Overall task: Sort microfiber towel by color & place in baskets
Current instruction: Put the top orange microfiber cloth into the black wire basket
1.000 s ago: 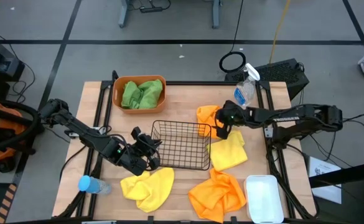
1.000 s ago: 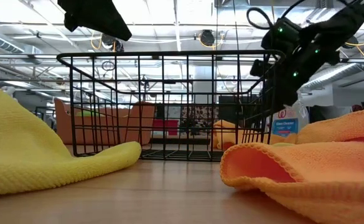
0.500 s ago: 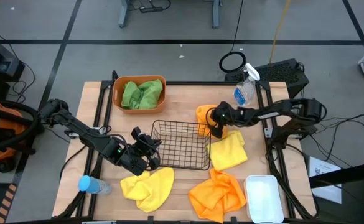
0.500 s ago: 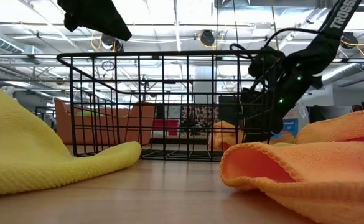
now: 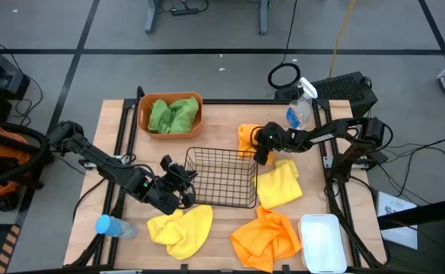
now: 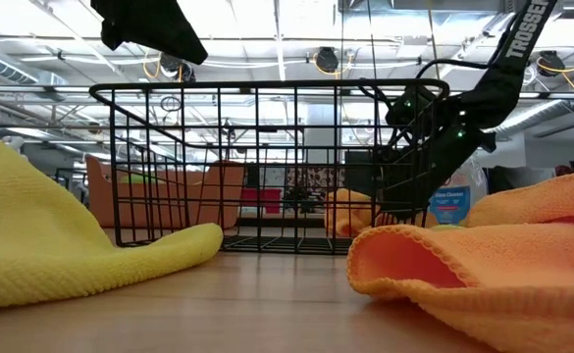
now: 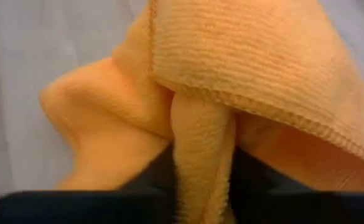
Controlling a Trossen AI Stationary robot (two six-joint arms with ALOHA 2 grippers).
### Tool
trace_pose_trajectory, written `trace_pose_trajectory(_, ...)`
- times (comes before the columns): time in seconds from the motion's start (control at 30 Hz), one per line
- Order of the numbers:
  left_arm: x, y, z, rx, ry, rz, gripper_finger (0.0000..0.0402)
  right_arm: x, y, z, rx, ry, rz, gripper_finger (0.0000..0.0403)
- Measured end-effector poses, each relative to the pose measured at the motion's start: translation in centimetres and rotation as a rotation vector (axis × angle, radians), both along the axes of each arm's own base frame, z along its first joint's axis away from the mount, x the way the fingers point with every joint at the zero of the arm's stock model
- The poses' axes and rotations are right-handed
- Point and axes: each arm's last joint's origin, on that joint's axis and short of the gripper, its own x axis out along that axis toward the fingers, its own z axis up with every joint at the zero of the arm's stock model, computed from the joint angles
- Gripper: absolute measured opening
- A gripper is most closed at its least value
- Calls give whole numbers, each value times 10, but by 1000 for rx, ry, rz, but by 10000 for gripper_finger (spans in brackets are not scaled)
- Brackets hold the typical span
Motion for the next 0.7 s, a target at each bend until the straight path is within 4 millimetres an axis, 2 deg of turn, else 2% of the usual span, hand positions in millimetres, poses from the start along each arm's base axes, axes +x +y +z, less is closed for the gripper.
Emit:
trace_pose_trajectory(0.07, 0, 0, 0, 0, 0, 0, 41, 0, -1, 0, -9, -10, -6, 44)
trace_pose_trajectory(0.13, 0, 0, 0, 0, 0, 0, 41, 1, -1, 1, -16, -20, -4, 16)
trace_pose_trajectory(0.27, 0, 0, 0, 0, 0, 0, 41, 1, -1, 8, -13, -57, -12, 28)
trace_pose_trajectory(0.37, 0, 0, 0, 0, 0, -1, 41, -4, 4, 21, -12, -65, -2, 20)
trace_pose_trajectory(0.53, 0, -1, 0, -17, 10, -15, 41, -13, 14, 63, -37, -177, 2, 7)
trace_pose_trajectory(0.7, 0, -1, 0, -18, 9, -16, 41, -28, 34, 107, -51, -332, 29, 5)
